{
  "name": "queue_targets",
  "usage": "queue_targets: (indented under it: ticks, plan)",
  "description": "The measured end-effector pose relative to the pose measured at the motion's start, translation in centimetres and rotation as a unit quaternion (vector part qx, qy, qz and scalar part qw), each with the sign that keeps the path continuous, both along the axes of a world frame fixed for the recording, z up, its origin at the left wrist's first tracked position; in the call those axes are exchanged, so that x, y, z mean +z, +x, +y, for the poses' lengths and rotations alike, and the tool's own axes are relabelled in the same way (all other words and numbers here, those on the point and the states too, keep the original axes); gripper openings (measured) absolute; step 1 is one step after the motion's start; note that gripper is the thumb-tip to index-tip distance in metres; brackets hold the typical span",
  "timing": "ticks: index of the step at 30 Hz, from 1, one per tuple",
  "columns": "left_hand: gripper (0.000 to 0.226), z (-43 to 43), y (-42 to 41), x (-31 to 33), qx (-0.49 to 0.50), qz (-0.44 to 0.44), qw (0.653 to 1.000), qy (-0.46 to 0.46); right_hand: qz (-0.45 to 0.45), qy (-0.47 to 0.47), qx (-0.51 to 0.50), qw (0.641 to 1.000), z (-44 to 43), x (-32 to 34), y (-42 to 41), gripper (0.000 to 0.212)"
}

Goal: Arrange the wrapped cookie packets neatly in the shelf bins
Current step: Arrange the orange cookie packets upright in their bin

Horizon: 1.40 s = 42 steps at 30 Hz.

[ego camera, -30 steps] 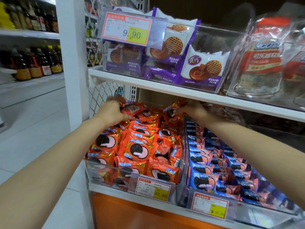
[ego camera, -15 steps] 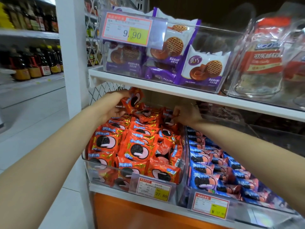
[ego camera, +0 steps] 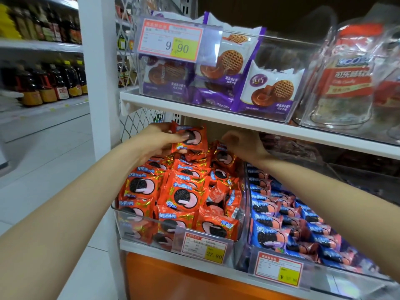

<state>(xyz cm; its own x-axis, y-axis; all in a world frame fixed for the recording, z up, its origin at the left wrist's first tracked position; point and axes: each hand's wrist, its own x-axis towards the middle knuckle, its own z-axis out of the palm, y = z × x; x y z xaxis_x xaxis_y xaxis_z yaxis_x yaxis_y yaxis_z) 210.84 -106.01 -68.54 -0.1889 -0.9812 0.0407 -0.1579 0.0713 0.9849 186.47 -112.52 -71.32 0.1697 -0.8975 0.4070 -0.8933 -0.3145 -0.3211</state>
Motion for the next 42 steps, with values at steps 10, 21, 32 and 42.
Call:
queue_targets:
  ticks: [10, 21, 32, 42]
  plan:
    - [0.059, -2.3, -4.3, -1.4, 0.090, -0.275, 0.938, -0.189, -0.327, 0.130, 0.131, 0.927, 2.6, 1.5, -1.2, 0.058]
    - [0.079, -3.2, -3.4, -3.2, 0.082, -0.474, 0.856, -0.187, 0.045, 0.128, 0.010, 0.991, 1.8, 0.2, -0.6, 0.039]
    - [0.077, -3.3, -1.3, -3.8, 0.042, -0.364, 0.920, -0.140, 0.151, 0.073, -0.067, 0.983, 1.5, 0.1, 0.5, 0.028]
    - [0.077, -2.6, -2.4, -3.1, 0.055, -0.292, 0.927, -0.228, -0.174, 0.116, 0.028, 0.977, 3.0, 1.4, 1.2, 0.051]
